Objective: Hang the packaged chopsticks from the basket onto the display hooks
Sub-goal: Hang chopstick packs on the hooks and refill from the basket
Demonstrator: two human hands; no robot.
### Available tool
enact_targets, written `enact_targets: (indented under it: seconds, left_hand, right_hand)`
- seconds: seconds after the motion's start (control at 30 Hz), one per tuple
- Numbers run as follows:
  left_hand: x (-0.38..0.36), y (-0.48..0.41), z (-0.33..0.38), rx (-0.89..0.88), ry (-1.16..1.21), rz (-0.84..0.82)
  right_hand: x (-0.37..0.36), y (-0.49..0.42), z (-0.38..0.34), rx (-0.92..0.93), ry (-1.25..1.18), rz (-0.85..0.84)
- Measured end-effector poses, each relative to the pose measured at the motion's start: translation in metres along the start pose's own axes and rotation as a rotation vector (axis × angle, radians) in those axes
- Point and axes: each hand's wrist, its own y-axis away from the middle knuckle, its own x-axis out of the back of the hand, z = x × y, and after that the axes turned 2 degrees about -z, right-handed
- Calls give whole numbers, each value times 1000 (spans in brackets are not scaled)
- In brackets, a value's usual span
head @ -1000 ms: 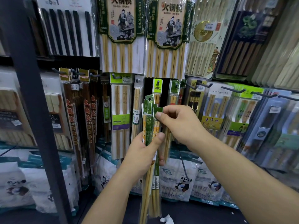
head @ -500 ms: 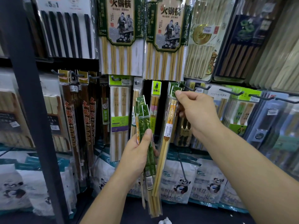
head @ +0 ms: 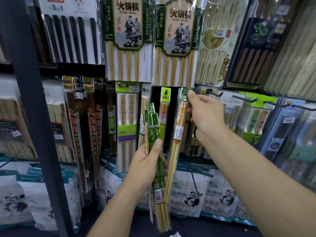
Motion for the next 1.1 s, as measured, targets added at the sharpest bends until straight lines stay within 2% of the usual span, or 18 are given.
enact_targets:
  seconds: [0.2, 0.4, 0.5, 0.6, 0.67, 0.8, 1.1]
  left_hand:
    - [0, 1, -3, -6, -31, 3]
    - [2, 6, 7, -29, -180, -8]
    - [1, 6, 10, -65, -202, -44]
    - [0, 6, 7, -100, -178, -104]
    - [-2, 7, 7, -117, -173, -128]
    - [-4, 8, 7, -118, -162, -149]
    - [-8, 7, 5, -112, 22, -189]
  right_hand:
    - [-2, -1, 3, 13, 23, 24]
    - [2, 3, 12, 18, 42, 45]
    - [5, 15, 21, 30, 58, -47]
    - [5, 28, 27, 115, 168, -231]
    - [4, 31, 27, 177, 225, -273]
    - [5, 30, 23, 200, 314, -292]
    - [8, 23, 21, 132, 204, -224]
